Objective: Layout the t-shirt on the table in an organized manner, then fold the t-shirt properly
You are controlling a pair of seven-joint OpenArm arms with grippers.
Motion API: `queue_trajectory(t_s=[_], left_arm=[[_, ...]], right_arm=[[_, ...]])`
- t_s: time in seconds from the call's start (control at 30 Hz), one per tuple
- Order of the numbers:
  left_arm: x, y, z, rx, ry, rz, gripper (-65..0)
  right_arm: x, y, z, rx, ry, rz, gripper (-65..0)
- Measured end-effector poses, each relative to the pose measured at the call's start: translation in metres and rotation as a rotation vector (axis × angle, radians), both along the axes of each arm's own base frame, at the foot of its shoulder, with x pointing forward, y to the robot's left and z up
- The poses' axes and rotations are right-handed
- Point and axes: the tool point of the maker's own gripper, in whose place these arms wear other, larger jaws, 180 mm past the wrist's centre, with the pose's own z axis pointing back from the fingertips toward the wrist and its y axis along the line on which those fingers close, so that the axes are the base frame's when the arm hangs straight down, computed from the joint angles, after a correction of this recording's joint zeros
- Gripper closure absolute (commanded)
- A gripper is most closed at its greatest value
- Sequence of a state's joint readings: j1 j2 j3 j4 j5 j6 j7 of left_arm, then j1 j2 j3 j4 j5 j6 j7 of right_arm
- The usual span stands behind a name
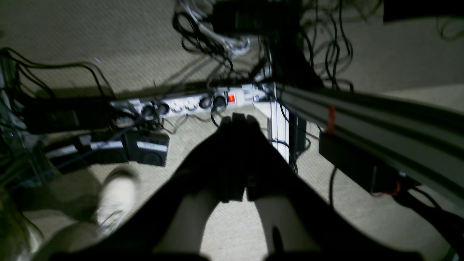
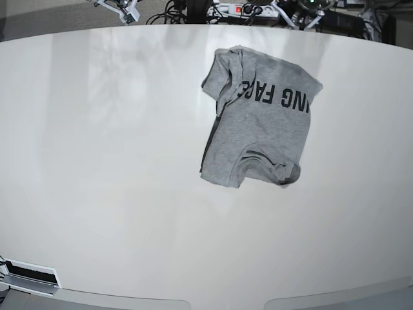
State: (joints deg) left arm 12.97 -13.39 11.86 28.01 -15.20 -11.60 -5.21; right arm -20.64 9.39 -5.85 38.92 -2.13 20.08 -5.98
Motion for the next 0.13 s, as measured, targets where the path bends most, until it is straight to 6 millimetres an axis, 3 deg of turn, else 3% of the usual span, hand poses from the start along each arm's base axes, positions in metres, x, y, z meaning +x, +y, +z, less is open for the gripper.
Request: queue_trajectory(t_s=[0.13], left_arm=[[0.0027, -0.0044, 0.0002, -0.008, -0.008, -0.013, 0.0]], right_arm=[[0.0007, 0.0037, -0.0001, 0.006, -0.001, -0.006, 0.0]])
